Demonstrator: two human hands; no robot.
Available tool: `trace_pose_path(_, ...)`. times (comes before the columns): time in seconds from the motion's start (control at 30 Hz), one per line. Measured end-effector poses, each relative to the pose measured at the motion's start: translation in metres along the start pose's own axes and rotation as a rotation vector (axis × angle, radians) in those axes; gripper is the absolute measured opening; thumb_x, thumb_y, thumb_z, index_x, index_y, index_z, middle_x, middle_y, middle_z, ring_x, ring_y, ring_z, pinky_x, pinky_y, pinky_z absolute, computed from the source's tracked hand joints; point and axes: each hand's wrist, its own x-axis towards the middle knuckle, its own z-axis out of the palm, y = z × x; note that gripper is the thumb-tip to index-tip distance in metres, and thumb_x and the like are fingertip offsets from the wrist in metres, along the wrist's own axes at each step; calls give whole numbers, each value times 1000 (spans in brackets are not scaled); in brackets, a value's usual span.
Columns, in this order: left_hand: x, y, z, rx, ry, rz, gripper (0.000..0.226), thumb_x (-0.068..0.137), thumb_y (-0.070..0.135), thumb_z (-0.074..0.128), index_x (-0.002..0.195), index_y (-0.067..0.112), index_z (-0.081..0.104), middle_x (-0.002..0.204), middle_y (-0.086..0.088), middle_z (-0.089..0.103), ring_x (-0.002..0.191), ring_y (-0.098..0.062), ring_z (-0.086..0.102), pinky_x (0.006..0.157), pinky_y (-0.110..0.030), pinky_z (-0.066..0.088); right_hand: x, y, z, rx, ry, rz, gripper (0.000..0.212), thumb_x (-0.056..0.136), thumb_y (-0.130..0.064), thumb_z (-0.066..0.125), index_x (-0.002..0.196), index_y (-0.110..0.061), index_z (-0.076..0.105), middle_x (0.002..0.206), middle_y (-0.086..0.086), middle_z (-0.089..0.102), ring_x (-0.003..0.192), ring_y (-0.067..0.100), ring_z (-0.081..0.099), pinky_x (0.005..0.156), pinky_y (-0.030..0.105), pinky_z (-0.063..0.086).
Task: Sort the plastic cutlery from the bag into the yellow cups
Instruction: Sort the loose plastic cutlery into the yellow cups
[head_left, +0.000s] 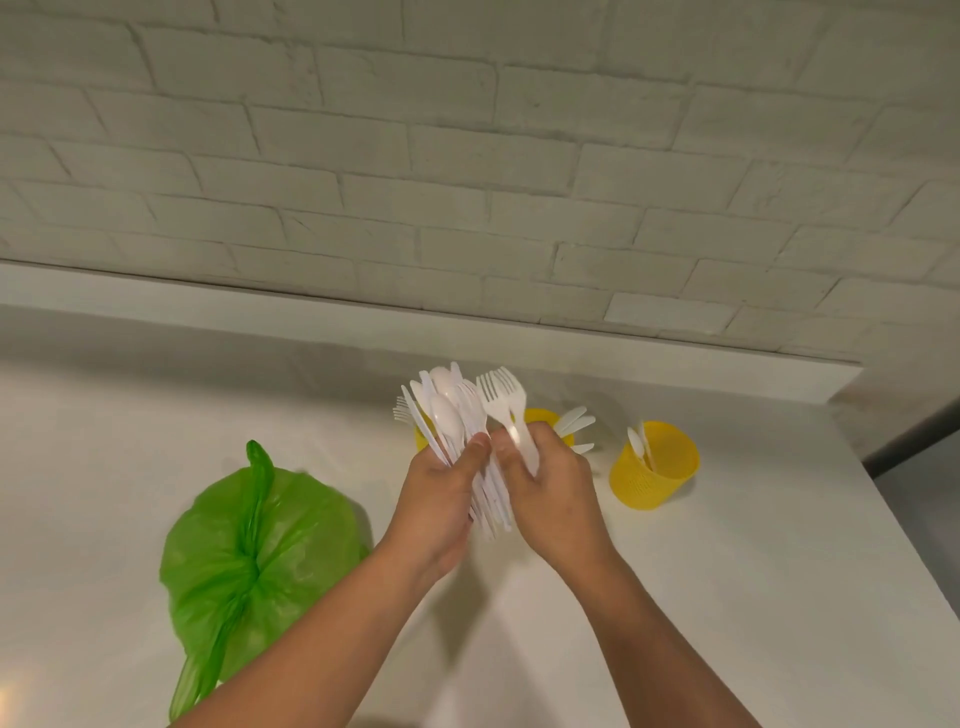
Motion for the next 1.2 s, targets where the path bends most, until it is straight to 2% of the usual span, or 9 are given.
trace_pose_path(0.13, -1, 0, -1, -14, -14, -56, 26, 105, 14, 53, 124, 7, 70, 115, -13, 77, 108, -27, 74, 90, -36, 60, 4, 1, 0, 124, -82, 74, 29, 93, -45, 71, 92, -16, 69, 81, 3, 73, 75, 17, 71, 69, 36, 58)
trace_pose_path(0.3, -1, 0, -11, -71, -44, -120, 28, 106, 17, 52, 128, 8, 68, 122, -16, 74, 117, -30, 70, 105, -45, 51, 6, 4, -10, 188, -213, 67, 5, 95, -26, 73, 98, -23, 74, 88, -4, 77, 83, 9, 73, 76, 28, 60)
trace_pose_path(0.47, -4, 4, -12, -65, -88, -59, 27, 106, 17, 53, 126, 10, 69, 118, -15, 76, 111, -30, 73, 93, -41, 57, -2, 2, -4, 212, -103, 67, 6, 97, -26, 69, 95, -23, 74, 81, 1, 74, 75, 19, 72, 71, 41, 60)
trace_pose_path(0.6, -3, 7, -13, -106, -77, -21, 22, 104, 16, 53, 112, 15, 74, 111, -8, 79, 102, -21, 76, 78, -30, 61, -4, 5, 3, 342, -104, 134, 11, 102, -28, 61, 106, -31, 71, 92, -1, 76, 87, 19, 75, 75, 51, 63)
trace_pose_path(0.7, 3, 4, -18, -115, -56, -3, 21, 105, 14, 52, 114, 11, 71, 113, -9, 78, 106, -23, 75, 88, -35, 60, -2, 11, 9, 371, -147, 125, 15, 106, -27, 53, 117, -36, 59, 102, -7, 72, 98, 14, 71, 82, 44, 60)
trace_pose_path(0.77, 9, 2, -25, -118, -30, 20, 22, 106, 13, 51, 122, 6, 64, 112, -10, 77, 106, -26, 74, 91, -40, 61, 0, 15, 6, 347, -146, 117, 12, 109, -25, 46, 116, -30, 54, 92, -3, 68, 87, 12, 66, 79, 36, 53)
trace_pose_path(0.87, 16, 4, -41, -118, 15, 14, 20, 105, 15, 53, 120, 9, 64, 94, -5, 74, 81, -21, 68, 78, -35, 61, 2, 24, -4, 305, -165, 121, 14, 111, -20, 36, 115, -16, 49, 78, 7, 64, 72, 15, 57, 72, 28, 45)
trace_pose_path(0.97, 20, 12, -63, -135, 7, 0, 17, 104, 16, 54, 117, 11, 64, 85, -2, 64, 66, -15, 53, 60, -25, 50, 3, 32, -7, 465, -247, 175, 18, 112, -12, 31, 122, -13, 47, 77, 16, 62, 71, 27, 62, 66, 34, 49)
trace_pose_path(1.2, 25, 23, -93, -154, 67, -35, 14, 104, 27, 55, 109, 16, 61, 69, 3, 43, 51, -9, 37, 45, -20, 33, 13, 35, 19, 842, -260, 512, 17, 108, -16, 45, 119, -10, 56, 65, 0, 31, 52, 11, 21, 56, 30, 16)
